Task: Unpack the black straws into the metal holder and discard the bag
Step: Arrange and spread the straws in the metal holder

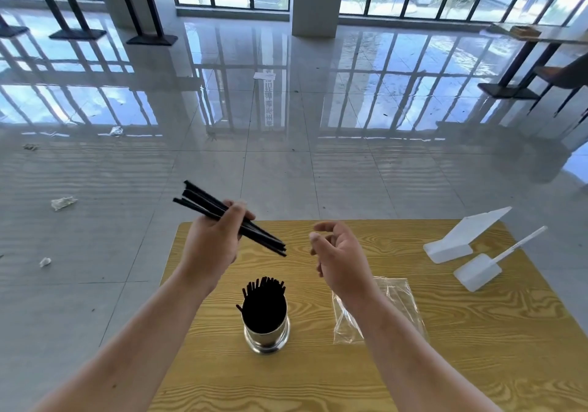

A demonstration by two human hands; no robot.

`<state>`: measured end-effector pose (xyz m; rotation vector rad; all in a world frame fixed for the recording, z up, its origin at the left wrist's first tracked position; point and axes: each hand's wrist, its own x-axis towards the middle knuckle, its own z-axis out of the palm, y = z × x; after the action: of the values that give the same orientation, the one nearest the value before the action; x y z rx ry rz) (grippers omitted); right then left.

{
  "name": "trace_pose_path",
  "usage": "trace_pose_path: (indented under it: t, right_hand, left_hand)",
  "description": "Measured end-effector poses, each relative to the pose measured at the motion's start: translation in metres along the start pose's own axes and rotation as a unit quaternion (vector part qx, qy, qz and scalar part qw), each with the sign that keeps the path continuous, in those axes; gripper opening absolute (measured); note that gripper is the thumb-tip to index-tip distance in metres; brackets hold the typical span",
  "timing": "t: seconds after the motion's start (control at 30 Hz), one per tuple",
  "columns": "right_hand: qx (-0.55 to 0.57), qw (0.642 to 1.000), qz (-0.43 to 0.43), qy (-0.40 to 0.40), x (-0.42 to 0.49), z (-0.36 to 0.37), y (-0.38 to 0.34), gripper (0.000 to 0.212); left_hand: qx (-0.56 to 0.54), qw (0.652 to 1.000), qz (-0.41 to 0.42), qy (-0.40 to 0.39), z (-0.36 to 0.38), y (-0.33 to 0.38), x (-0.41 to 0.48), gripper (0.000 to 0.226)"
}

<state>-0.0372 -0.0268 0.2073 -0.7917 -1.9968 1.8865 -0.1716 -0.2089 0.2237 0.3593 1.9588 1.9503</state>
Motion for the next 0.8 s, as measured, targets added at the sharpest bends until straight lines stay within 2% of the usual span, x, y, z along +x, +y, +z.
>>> trace_pose_path:
  t: [0.07, 0.13, 0.2, 0.27, 0.33, 0.37, 0.4, 0.43, 0.47, 0.57, 0.7, 0.8]
  right_hand:
    - [-0.028, 0.999, 0.023, 0.007, 0.001, -0.006, 0.016, 0.007]
    - [-0.06, 0.998, 0.034, 0.003, 0.0, -0.009, 0.029, 0.005]
    - [-0.09, 0.995, 0.034, -0.001, -0.002, -0.009, 0.039, 0.005]
    - [-0.102, 0.994, 0.038, -0.006, -0.004, -0.005, 0.047, 0.007]
    - [-0.118, 0.992, 0.043, -0.017, -0.005, 0.0, 0.055, 0.009]
    - [-0.127, 0.99, 0.048, -0.028, -0.006, 0.002, 0.059, 0.01]
    - [-0.134, 0.989, 0.055, -0.041, -0.007, 0.005, 0.063, 0.01]
    - [-0.138, 0.987, 0.061, -0.053, -0.007, 0.007, 0.067, 0.01]
    - [-0.144, 0.985, 0.067, -0.06, -0.007, 0.008, 0.072, 0.009]
    - [-0.183, 0.976, 0.085, -0.076, -0.002, 0.014, 0.08, 0.009]
    - [-0.274, 0.947, 0.11, -0.126, 0.007, 0.031, 0.086, 0.047]
    - [-0.302, 0.933, 0.124, -0.154, 0.014, 0.045, 0.093, 0.057]
  left_hand:
    - [0.15, 0.987, 0.051, -0.02, 0.001, -0.008, -0.005, 0.038]
    - [0.288, 0.953, 0.083, -0.037, 0.004, -0.022, -0.012, 0.044]
    - [0.347, 0.932, 0.096, -0.046, 0.006, -0.04, -0.02, 0.052]
    - [0.358, 0.929, 0.08, -0.049, 0.009, -0.062, -0.028, 0.049]
    - [0.369, 0.926, 0.006, -0.079, 0.011, -0.086, -0.035, 0.042]
    - [0.394, 0.912, -0.046, -0.106, 0.011, -0.098, -0.038, 0.036]
    - [0.424, 0.891, -0.094, -0.133, 0.011, -0.106, -0.04, 0.041]
    - [0.444, 0.874, -0.127, -0.152, 0.009, -0.113, -0.042, 0.056]
    - [0.447, 0.869, -0.142, -0.156, 0.007, -0.118, -0.043, 0.067]
    - [0.433, 0.882, -0.135, -0.13, 0.0, -0.117, -0.039, 0.08]
    - [0.456, 0.874, -0.122, -0.118, -0.009, -0.11, -0.035, 0.072]
    - [0.462, 0.873, -0.11, -0.112, -0.015, -0.108, -0.035, 0.063]
